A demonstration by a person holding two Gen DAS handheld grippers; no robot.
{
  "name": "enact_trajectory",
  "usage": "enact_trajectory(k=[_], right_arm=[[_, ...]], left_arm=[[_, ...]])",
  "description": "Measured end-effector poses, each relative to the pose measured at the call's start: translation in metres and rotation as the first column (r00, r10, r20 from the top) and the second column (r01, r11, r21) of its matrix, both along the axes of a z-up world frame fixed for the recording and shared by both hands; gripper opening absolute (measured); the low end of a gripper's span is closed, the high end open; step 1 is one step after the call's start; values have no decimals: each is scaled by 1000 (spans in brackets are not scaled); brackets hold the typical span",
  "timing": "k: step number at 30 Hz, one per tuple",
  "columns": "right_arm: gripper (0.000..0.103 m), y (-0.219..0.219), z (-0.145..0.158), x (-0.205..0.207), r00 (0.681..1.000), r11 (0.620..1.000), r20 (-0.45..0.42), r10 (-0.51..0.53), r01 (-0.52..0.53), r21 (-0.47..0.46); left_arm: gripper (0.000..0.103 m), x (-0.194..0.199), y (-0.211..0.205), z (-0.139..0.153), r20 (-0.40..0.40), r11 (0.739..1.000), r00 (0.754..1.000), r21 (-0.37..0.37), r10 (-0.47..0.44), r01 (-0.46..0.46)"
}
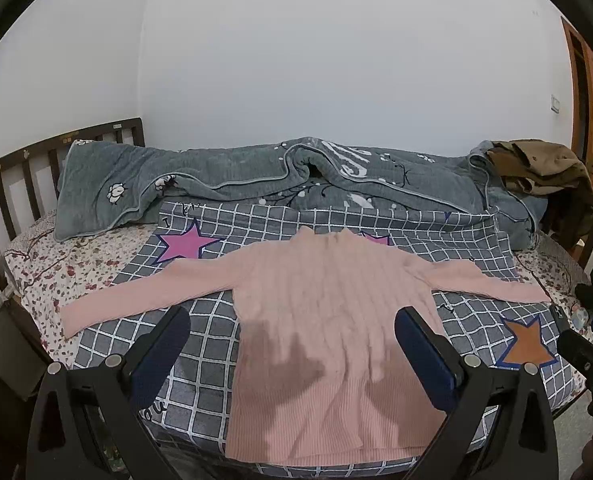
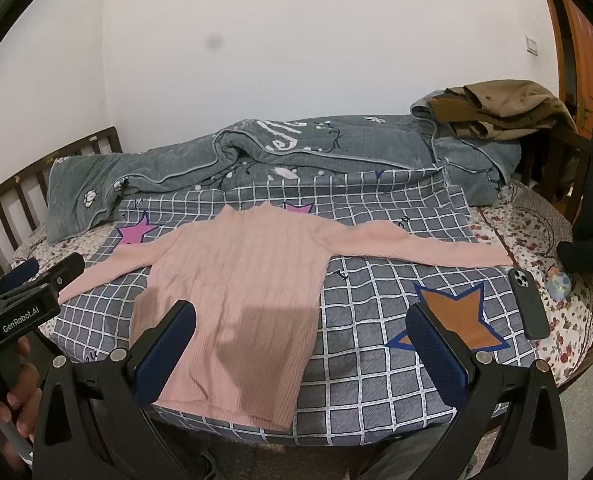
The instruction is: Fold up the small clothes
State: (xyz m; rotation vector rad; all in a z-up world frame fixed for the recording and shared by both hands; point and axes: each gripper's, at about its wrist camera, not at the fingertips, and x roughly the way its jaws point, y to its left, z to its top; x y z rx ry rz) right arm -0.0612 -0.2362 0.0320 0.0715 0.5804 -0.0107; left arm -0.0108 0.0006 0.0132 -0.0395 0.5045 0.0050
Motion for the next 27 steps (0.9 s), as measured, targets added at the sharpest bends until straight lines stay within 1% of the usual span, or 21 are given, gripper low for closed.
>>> enact_trajectory(k=[27], right_arm=[[103,2,1,1,1000,1000,5,4,-4,-6]], left_arm=[[103,-1,2,1,1,1000,1000,-10,-1,1]])
